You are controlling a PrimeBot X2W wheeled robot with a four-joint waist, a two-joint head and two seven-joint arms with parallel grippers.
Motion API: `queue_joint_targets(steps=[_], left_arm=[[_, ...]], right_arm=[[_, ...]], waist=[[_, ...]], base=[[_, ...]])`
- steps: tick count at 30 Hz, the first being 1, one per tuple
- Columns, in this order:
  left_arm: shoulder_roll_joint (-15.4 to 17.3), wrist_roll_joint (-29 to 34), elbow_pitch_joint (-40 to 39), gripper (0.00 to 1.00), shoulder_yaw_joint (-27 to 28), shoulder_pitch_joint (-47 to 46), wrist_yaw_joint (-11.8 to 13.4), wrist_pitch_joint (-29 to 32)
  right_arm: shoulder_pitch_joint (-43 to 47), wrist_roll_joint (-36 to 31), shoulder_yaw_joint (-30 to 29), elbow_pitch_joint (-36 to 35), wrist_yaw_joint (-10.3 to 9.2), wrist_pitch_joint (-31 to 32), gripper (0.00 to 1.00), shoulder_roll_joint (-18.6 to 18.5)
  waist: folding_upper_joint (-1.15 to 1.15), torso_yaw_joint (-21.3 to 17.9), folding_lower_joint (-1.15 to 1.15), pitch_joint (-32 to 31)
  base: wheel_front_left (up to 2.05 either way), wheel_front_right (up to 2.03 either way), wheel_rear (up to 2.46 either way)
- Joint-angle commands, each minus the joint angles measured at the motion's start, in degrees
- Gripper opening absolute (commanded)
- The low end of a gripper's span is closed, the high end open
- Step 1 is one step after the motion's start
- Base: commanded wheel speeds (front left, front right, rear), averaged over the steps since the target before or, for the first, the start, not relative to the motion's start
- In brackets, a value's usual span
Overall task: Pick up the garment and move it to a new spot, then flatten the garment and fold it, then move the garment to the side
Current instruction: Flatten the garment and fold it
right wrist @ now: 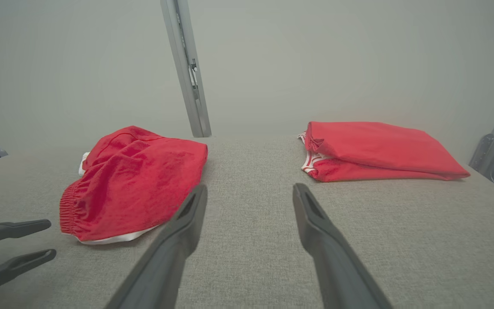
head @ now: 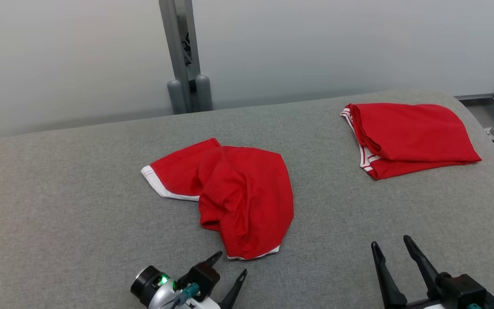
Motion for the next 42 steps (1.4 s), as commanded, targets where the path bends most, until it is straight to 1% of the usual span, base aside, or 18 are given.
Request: queue_joint_targets(steps=[1, 8, 9, 10, 11, 12, 15, 18, 20, 22, 24, 27, 29, 32, 33, 36, 39, 42], left_arm=[[0.27, -0.7, 0.73, 1.0, -0.12, -1.33, 0.4, -0.2], [0.25, -1.78, 4.17, 1.0, -1.35, -5.7, 0.66, -0.19], [0.26, -1.92, 4.64, 0.87, -1.55, -6.1, 0.54, -0.19], [0.27, -1.96, 5.27, 0.4, -1.87, -6.52, 0.37, -0.2], [0.27, -1.89, 6.3, 0.07, -2.32, -6.8, 0.2, -0.19], [0.27, -1.95, 7.2, 0.0, -2.81, -7.07, 0.09, -0.19], [0.2, -3.15, 8.11, 0.0, -3.93, -7.61, -0.47, -0.07], [0.2, -5.16, 5.94, 0.0, -4.73, -8.34, -0.89, -0.13], [0.26, -9.16, 3.14, 0.0, -4.75, -7.91, -1.21, -0.12], [0.25, -13.14, 0.2, 0.0, -5.8, -8.53, -1.44, -0.12], [0.17, -18.39, -3.48, 0.0, -7.64, -9.79, -1.43, 1.1], [0.29, -25.96, -8.35, 0.0, -9.53, -12.85, -1.4, 5.71], [0.31, -30.21, -11.31, 0.0, -9.71, -15.67, -1.41, 8.95], [1.03, -36.03, -14.83, 0.0, -8.33, -19.9, -1.42, 13.31], [1.23, -39.4, -15.86, 0.0, -6.71, -22.63, -1.43, 16.7], [1.12, -43.04, -16.45, 0.0, -4.48, -27.11, -0.94, 22.1], [0.95, -46.32, -17.21, 0.0, -2.15, -31.5, 0.87, 27.02], [0.78, -48.84, -18.21, 0.0, 0.06, -34.78, 4.21, 30.62]], right_arm=[[-0.71, -0.47, -0.02, -0.05, -0.03, -0.04, 1.0, -0.27], [-2.47, -0.88, 0.22, -0.35, -0.04, -0.04, 1.0, -0.29], [-2.68, -0.84, 0.15, -0.34, -0.04, -0.04, 1.0, -0.29], [-2.84, -0.75, 0.09, -0.29, -0.03, -0.04, 1.0, -0.28], [-2.97, -0.69, 0.15, -0.26, -0.03, -0.04, 1.0, -0.26], [-3.08, -0.64, 0.15, -0.24, -0.03, -0.04, 1.0, -0.27], [-3.29, -0.43, 0.13, -0.11, -0.03, -0.04, 1.0, -0.28], [-3.07, -0.17, 0.02, 0.11, -0.03, -0.04, 1.0, -0.27], [-2.65, 0.08, -0.1, 0.3, -0.04, -0.04, 1.0, -0.28], [-2.22, 0.14, -0.07, 0.66, -0.03, -0.04, 1.0, -0.27], [-1.89, 0.47, 0.14, 1.04, -0.03, -0.04, 1.0, -0.27], [-1.43, 0.89, 0.34, 1.37, -0.03, -0.04, 1.0, -0.28], [-1.4, 1.25, 0.57, 1.55, -0.03, -0.04, 1.0, -0.27], [-1.15, 1.69, 0.86, 1.73, -0.03, -0.04, 1.0, -0.28], [-1.05, 1.79, 0.96, 1.87, -0.03, -0.04, 1.0, -0.27], [-1.13, 2.1, 1.11, 2.06, -0.04, -0.04, 1.0, -0.27], [-0.88, 2.32, 0.78, 1.98, -0.03, -0.04, 1.0, -0.28], [-0.54, 2.56, 0.4, 1.93, -0.03, -0.04, 1.0, -0.29]], waist=[[0.0, -0.78, 0.0, 0.83], [0.0, -2.47, 0.0, 3.98], [0.0, -2.7, 0.0, 4.22], [0.0, -2.9, 0.0, 4.38], [0.0, -3.1, 0.0, 4.49], [0.0, -3.25, 0.0, 4.56], [0.0, -3.75, 0.0, 4.49], [0.0, -4.12, 0.0, 4.0], [0.0, -4.22, 0.0, 3.34], [0.0, -4.28, 0.0, 2.48], [0.0, -4.37, 0.0, 1.47], [0.0, -4.53, 0.0, 0.1], [0.0, -4.73, 0.0, -0.65], [0.0, -5.22, 0.0, -1.7], [0.0, -5.59, 0.0, -2.23], [0.0, -6.18, 0.0, -2.93], [0.0, -6.79, 0.0, -3.58], [0.0, -7.16, 0.0, -4.1]], base=[[0.0, 0.0, 0.0], [0.0, 0.0, 0.0], [0.0, 0.0, 0.0], [0.0, 0.0, 0.0], [0.0, 0.0, 0.0], [0.0, 0.0, 0.0], [0.0, 0.0, 0.0], [0.0, 0.0, 0.0], [0.0, 0.0, 0.0], [0.0, 0.0, 0.0], [0.0, 0.0, 0.0], [0.0, 0.0, 0.0], [0.0, 0.0, 0.0], [0.0, 0.0, 0.0], [0.0, 0.0, 0.0], [0.0, 0.0, 0.0], [0.0, 0.0, 0.0], [0.0, 0.0, 0.0]])
